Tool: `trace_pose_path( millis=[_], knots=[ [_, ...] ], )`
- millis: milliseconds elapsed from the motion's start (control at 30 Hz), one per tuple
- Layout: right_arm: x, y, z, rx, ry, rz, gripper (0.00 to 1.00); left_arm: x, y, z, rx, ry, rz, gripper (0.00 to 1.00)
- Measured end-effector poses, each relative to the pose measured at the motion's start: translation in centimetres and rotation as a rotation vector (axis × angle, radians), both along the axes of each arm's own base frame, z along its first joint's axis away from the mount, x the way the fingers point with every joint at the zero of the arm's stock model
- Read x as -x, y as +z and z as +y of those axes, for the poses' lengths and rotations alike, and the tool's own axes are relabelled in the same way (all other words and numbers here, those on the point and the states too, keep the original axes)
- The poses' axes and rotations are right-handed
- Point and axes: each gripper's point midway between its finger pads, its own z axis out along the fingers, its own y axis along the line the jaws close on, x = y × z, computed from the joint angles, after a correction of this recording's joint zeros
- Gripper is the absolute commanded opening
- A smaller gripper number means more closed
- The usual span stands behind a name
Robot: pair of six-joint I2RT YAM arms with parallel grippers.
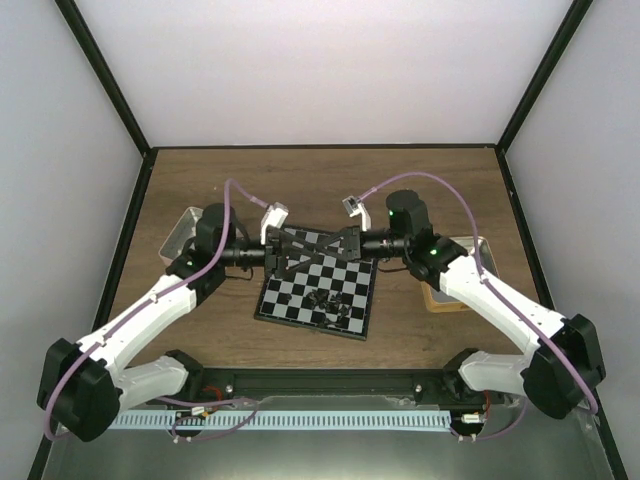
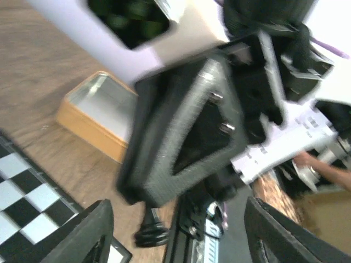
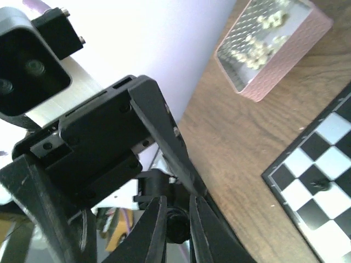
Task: Set up the chess pieces on the board
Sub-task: Place the chess piece on the chessboard.
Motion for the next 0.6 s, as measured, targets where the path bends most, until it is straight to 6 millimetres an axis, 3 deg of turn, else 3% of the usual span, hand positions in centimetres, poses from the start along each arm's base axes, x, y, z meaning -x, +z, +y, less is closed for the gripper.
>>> trace_pose_path(
  millis=[100, 267, 433, 600],
  knots=[
    [-0.8, -0.3, -0.5, 0.052, -0.068, -0.029, 0.01, -1.9, -0.7, 0.7, -0.052, 0.137, 0.016, 0.78],
    [-4.9, -1.9, -2.9, 0.222, -0.311, -0.144, 0.01, -4.5, -2.3, 3.3, -0.16, 0.395, 0.046, 0.79],
    [-9.6, -6.9, -7.6, 0.508, -0.594, -0.243, 0.01, -6.1, -4.1, 6.3, -0.271, 0.607, 0.08, 0.79],
    [-12.0, -12.5, -11.1, 0.771, -0.719, -0.279, 0.01, -6.2, -5.1, 7.7, -0.321, 0.679, 0.108, 0.79]
  ],
)
